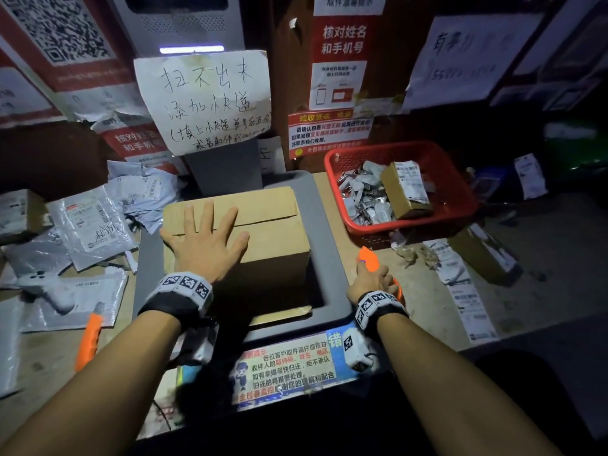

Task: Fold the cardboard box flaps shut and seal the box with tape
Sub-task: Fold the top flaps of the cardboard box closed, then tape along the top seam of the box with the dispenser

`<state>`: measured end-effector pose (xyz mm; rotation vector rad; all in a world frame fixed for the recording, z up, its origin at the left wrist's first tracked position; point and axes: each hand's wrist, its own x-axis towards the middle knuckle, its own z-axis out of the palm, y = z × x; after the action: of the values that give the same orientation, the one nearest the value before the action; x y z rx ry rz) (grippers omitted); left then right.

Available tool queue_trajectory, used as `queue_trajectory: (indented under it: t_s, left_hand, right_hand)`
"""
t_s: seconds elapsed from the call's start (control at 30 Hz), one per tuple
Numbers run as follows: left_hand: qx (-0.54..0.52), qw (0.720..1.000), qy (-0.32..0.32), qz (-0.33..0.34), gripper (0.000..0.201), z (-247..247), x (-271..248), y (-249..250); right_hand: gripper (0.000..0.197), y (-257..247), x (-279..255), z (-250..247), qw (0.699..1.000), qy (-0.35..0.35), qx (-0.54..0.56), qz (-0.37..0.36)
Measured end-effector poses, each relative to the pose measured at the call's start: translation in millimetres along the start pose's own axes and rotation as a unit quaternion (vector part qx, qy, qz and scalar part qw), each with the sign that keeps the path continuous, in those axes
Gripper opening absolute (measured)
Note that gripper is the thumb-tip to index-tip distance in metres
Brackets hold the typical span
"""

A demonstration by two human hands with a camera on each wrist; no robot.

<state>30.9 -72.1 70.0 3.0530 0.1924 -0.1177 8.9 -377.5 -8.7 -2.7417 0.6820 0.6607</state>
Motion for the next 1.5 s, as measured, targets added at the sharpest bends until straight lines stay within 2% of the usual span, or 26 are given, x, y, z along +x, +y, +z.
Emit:
queue_trajectory:
  t_s: [0.1,0.2,0.37,0.5,0.63,0.73,0.87,1.0,1.13,1.2,1.27,1.33,1.43,1.5]
  left_hand:
    - [-0.003,0.999,0.032,0.003,0.066,3.2,-1.5,-0.3]
    - [-0.009,0.999,0.044,0.002,0.064,3.9,-1.4,0.1]
    - [-0.018,0.999,0.045,-0.007,0.058,3.0,-0.8,-0.3]
    - [-0.021,0.998,0.056,-0.016,0.054,-0.1,-3.5,0.9]
    - [-0.033,0.998,0.056,-0.019,0.050,-4.8,-5.0,3.5]
    - [-0.033,0.998,0.051,-0.023,0.049,-7.7,-5.7,3.4]
    - [-0.040,0.998,0.047,-0.013,0.047,-10.4,-7.3,3.6]
    - [-0.046,0.998,0.053,-0.008,0.042,-11.2,-3.8,0.2]
    - [-0.049,0.997,0.059,0.021,0.036,-8.0,0.4,-10.5]
    - [-0.064,0.995,0.058,0.041,0.035,-6.0,1.7,-19.4]
    - [-0.112,0.991,0.067,0.040,0.026,-6.7,2.1,-26.0]
    - [-0.174,0.981,0.079,0.025,0.021,-9.7,2.1,-32.7]
    - [-0.281,0.956,0.084,-0.001,0.038,-12.2,2.6,-41.6]
    - [-0.316,0.945,0.082,-0.013,0.050,-13.3,1.4,-45.2]
  right_hand:
    - [0.078,8.0,6.8,12.1,1.000,-0.021,0.017,0.012]
    - [0.077,15.6,10.5,20.5,0.998,-0.005,0.051,-0.029]
    - [0.058,23.0,5.5,16.5,0.993,0.008,0.089,-0.083]
    - [0.036,10.9,-5.5,-1.9,0.984,0.064,0.153,-0.069]
    - [0.023,-10.0,-13.0,-27.7,0.976,0.129,0.154,-0.083]
    - [0.024,-34.0,-17.3,-47.1,0.965,0.166,0.173,-0.103]
    - [0.032,-66.6,-25.1,-73.2,0.945,0.208,0.187,-0.170]
    - [0.034,-97.3,-37.7,-91.8,0.923,0.255,0.137,-0.254]
    - [0.020,-127.8,-46.8,-98.7,0.871,0.340,0.045,-0.351]
    - [0.016,-143.1,-51.9,-101.7,0.849,0.356,0.016,-0.391]
    - [0.008,-157.3,-61.0,-107.5,0.833,0.355,0.034,-0.424]
    - [0.004,-170.6,-71.7,-115.7,0.834,0.328,0.098,-0.433]
    - [0.008,-182.6,-81.9,-130.0,0.865,0.223,0.174,-0.414]
    - [0.011,-187.1,-83.7,-140.1,0.888,0.170,0.165,-0.394]
